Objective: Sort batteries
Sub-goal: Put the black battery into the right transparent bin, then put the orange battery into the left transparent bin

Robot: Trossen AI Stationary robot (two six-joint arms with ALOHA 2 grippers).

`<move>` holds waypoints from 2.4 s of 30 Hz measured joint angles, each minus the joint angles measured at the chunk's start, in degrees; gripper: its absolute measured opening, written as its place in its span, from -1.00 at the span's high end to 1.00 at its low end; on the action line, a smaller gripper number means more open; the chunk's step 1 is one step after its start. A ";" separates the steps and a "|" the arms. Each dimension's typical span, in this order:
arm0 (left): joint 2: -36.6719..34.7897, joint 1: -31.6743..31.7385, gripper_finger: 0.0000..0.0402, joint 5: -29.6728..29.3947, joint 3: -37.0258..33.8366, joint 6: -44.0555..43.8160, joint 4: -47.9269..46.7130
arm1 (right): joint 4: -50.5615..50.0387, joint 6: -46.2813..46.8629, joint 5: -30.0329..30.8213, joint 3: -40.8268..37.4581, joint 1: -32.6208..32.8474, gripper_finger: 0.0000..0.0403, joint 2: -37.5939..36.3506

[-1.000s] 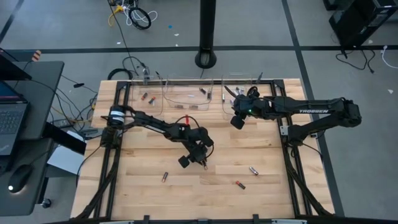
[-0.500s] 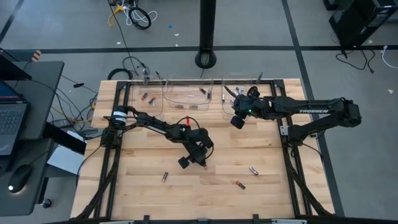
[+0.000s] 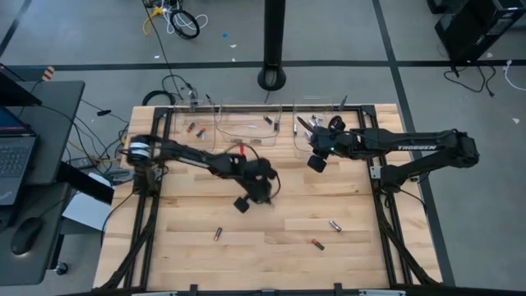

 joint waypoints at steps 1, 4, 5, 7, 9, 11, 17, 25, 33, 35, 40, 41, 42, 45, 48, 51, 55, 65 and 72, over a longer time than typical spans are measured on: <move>-1.60 1.07 0.76 -0.53 0.00 -1.06 -1.71 | -0.64 0.36 0.56 0.00 0.31 0.39 -0.29; -6.85 5.07 0.76 -2.27 -0.02 -4.30 -5.06 | -2.87 2.00 2.91 0.00 1.37 0.39 -1.59; -8.75 6.61 0.76 -3.11 -0.02 -5.35 -5.26 | -3.51 2.64 3.60 0.00 1.74 0.39 -2.13; -12.11 10.06 0.76 -6.41 -0.02 -8.01 -6.04 | -4.68 3.79 4.69 0.00 2.45 0.39 -3.08; -14.80 14.08 0.76 -9.21 -0.02 -9.83 -6.69 | -5.45 4.57 5.44 0.00 3.08 0.39 -3.76; -16.61 18.68 0.76 -10.33 0.40 -11.15 -7.75 | -5.53 4.90 5.74 0.00 3.67 0.39 -4.32; -13.29 30.72 0.76 -10.16 6.15 -7.95 -15.14 | -5.47 5.16 5.92 0.02 4.10 0.39 -4.52; 1.51 36.80 0.76 -13.42 18.03 -1.29 -26.10 | -5.59 5.33 6.35 0.02 4.12 0.39 -4.49; 11.00 37.86 0.76 -14.70 25.30 -0.60 -28.04 | -5.94 5.29 6.33 0.02 4.12 0.39 -4.49; 11.77 38.14 0.76 -14.68 25.38 -0.41 -28.33 | -6.01 5.27 6.33 0.02 4.12 0.39 -4.49; 12.92 38.46 0.76 -13.60 25.53 -0.37 -29.06 | -6.00 5.13 6.33 0.02 4.12 0.39 -4.49; 13.04 38.49 0.76 -13.53 25.53 -0.37 -29.22 | -6.00 5.12 6.33 0.02 4.12 0.39 -4.49; 13.07 38.51 0.76 -13.52 25.53 -0.38 -29.57 | -6.01 5.14 6.33 0.02 4.12 0.39 -4.49; 13.11 38.51 0.76 -13.56 25.54 -0.59 -29.44 | -5.97 5.14 6.33 0.02 4.12 0.39 -4.49; 13.15 38.42 0.74 -14.69 25.53 -1.57 -29.78 | -5.95 5.14 6.31 0.02 4.12 0.39 -4.49; 13.15 38.39 0.61 -15.35 25.53 -1.72 -30.76 | -5.96 5.18 5.85 0.02 4.12 0.39 -4.49; 13.17 38.38 0.52 -15.38 25.53 -1.72 -31.28 | -5.95 5.18 5.72 0.02 4.12 0.39 -4.49; 11.98 37.10 0.49 -19.72 25.51 -1.12 -32.25 | -5.95 5.49 5.68 0.02 4.12 0.39 -4.49; 3.64 31.98 0.52 -20.83 25.49 1.42 -34.09 | -5.49 4.80 5.74 -0.24 4.50 0.42 -4.49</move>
